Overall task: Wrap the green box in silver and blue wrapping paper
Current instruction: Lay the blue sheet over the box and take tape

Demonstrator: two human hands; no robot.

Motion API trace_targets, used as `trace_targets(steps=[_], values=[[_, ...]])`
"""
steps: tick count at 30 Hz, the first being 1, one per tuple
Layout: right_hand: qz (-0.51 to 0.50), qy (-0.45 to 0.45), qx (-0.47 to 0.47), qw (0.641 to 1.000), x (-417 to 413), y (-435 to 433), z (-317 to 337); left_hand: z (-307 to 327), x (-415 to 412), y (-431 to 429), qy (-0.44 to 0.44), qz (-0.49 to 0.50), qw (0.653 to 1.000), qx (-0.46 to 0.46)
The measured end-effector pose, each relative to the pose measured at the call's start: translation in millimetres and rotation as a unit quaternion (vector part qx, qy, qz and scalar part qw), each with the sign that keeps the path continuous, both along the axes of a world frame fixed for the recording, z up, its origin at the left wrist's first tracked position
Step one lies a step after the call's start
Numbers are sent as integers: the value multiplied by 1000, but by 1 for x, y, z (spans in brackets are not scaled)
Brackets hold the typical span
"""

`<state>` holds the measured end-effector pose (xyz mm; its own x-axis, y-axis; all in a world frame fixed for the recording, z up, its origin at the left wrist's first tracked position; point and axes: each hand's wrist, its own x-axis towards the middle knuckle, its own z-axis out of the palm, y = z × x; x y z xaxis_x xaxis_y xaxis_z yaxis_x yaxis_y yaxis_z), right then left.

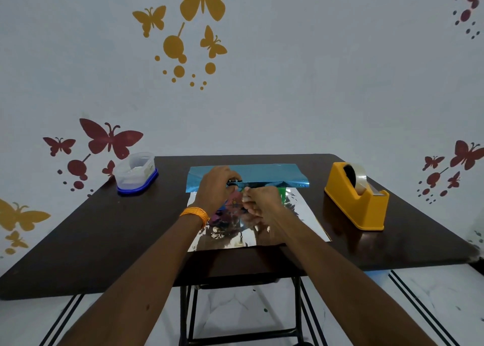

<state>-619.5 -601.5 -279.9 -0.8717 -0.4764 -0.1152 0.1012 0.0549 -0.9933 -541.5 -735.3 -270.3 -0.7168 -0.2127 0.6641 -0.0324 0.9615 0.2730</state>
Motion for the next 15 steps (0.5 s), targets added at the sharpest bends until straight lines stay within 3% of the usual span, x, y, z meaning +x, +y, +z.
trace_targets(steps=[6,15], values=[[-9,10,7,1000,-4,-2,-2,1,1,1,1,-1,1000,2],[-25,68,115,991,-11,-3,-9,3,0,-2,-8,-9,1000,-1]])
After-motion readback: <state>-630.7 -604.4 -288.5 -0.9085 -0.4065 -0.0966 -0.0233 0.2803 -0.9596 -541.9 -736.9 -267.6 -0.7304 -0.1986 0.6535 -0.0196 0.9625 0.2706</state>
